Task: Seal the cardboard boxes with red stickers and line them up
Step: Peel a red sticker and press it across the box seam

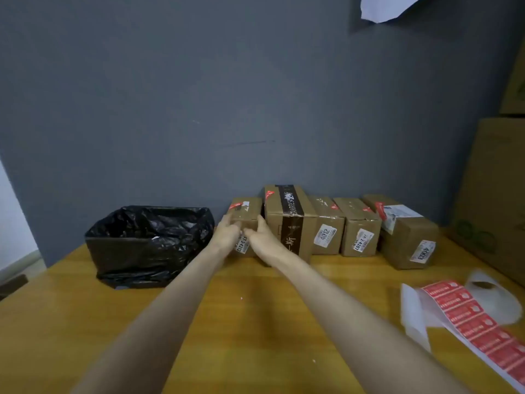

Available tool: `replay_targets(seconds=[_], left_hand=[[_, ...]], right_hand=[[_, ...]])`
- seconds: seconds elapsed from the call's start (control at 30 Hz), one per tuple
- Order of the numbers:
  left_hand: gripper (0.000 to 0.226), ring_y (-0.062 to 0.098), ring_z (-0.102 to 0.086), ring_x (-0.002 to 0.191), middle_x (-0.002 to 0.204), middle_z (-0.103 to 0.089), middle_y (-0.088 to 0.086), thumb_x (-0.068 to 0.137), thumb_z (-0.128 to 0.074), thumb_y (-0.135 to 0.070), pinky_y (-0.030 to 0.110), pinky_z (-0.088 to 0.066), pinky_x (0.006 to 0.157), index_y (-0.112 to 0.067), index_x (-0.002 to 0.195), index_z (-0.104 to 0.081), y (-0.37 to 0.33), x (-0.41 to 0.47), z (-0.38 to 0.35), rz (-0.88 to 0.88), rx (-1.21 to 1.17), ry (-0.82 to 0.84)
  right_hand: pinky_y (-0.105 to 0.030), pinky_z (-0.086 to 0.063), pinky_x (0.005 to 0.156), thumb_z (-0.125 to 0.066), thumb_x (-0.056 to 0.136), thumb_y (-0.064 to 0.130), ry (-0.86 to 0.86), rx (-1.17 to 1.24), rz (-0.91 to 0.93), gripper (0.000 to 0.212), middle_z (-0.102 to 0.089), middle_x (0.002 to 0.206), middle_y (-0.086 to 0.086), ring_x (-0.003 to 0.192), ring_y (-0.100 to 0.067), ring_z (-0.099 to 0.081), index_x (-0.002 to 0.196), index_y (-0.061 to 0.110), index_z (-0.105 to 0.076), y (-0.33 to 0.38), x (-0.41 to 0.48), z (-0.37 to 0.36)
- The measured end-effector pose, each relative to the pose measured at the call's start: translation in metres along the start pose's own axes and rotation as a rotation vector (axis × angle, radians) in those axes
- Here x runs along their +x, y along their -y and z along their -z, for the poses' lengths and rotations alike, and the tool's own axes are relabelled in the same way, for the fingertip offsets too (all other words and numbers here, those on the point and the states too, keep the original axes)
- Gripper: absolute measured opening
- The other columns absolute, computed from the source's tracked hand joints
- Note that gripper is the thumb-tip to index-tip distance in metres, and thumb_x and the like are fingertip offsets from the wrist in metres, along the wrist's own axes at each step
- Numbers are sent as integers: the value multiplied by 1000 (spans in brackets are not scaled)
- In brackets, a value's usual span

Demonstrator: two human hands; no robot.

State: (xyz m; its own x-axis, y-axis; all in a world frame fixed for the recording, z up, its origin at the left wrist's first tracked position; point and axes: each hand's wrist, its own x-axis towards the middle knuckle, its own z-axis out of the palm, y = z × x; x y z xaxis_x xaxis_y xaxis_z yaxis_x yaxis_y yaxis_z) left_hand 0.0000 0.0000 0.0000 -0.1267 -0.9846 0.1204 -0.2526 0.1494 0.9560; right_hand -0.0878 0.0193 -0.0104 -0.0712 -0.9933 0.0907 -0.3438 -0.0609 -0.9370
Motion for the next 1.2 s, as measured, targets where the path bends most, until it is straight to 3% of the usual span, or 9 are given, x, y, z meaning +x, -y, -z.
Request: replay_targets(seconds=[0.07,0.13,0.27,0.53,0.67,0.77,0.9,1.07,1.2], left_hand=[[49,20,-20,142,157,-13,4,101,-31,-14,33,-20,113,-15,149,-20,2,10,-2,12,72,-3],[49,21,-3,146,159,3,2,103,-29,-19,36,-10,116,-17,150,-15,5,20,-5,61,82,10],[52,24,2,146,158,10,7,102,-32,-29,42,-8,118,-20,150,-14,11,39,-6,126,125,-28],[56,28,-29,139,153,-25,11,98,-39,-30,45,-27,113,-15,148,-19,25,54,2,182,-40,-31],[42,25,-53,109,132,-50,12,100,-36,-22,32,-44,84,-8,139,-32,21,53,4,191,-122,-30],[39,21,-53,94,117,-54,11,101,-36,-22,30,-42,75,-6,136,-34,18,52,5,201,-182,-52],[41,20,-56,93,112,-56,10,100,-37,-27,30,-45,74,-5,134,-36,14,44,8,189,-161,-48],[42,23,-58,107,121,-56,13,100,-37,-31,37,-48,92,-6,134,-35,11,23,16,133,-97,-21],[43,22,-55,112,125,-54,11,100,-37,-31,38,-46,97,-7,136,-34,4,-5,21,96,-32,8]], right_hand=[[-37,-20,115,-40,94,12,5,-75,-51,66,-11,157,-5,143,-24,-16,150,16,-5,0,7,-4],[-36,-15,115,-39,96,16,8,-115,-111,69,1,158,-6,145,-24,-8,150,17,2,-1,14,-7],[-39,-9,117,-39,98,25,-20,-107,-145,69,7,158,-8,145,-25,-3,150,18,6,-6,25,-15],[-43,-27,113,-46,91,18,-73,-1,-165,79,-11,156,-9,140,-29,-22,149,20,7,-5,33,-23],[-33,-44,97,-49,88,17,-91,92,-156,78,-30,149,-7,128,-26,-41,150,20,-1,0,36,-20],[-41,-43,101,-51,81,23,-81,143,-148,78,-36,145,-8,126,-26,-43,148,23,-10,-1,37,-21],[-44,-44,101,-51,81,24,-95,175,-123,72,-44,136,-8,122,-26,-48,145,23,-19,3,30,-23],[-33,-42,97,-49,87,28,-80,157,-83,63,-40,138,-2,121,-23,-46,144,26,-22,9,7,-27],[-42,-44,100,-47,83,33,-78,155,-63,63,-40,138,-3,122,-24,-47,142,29,-26,14,-21,-28]])
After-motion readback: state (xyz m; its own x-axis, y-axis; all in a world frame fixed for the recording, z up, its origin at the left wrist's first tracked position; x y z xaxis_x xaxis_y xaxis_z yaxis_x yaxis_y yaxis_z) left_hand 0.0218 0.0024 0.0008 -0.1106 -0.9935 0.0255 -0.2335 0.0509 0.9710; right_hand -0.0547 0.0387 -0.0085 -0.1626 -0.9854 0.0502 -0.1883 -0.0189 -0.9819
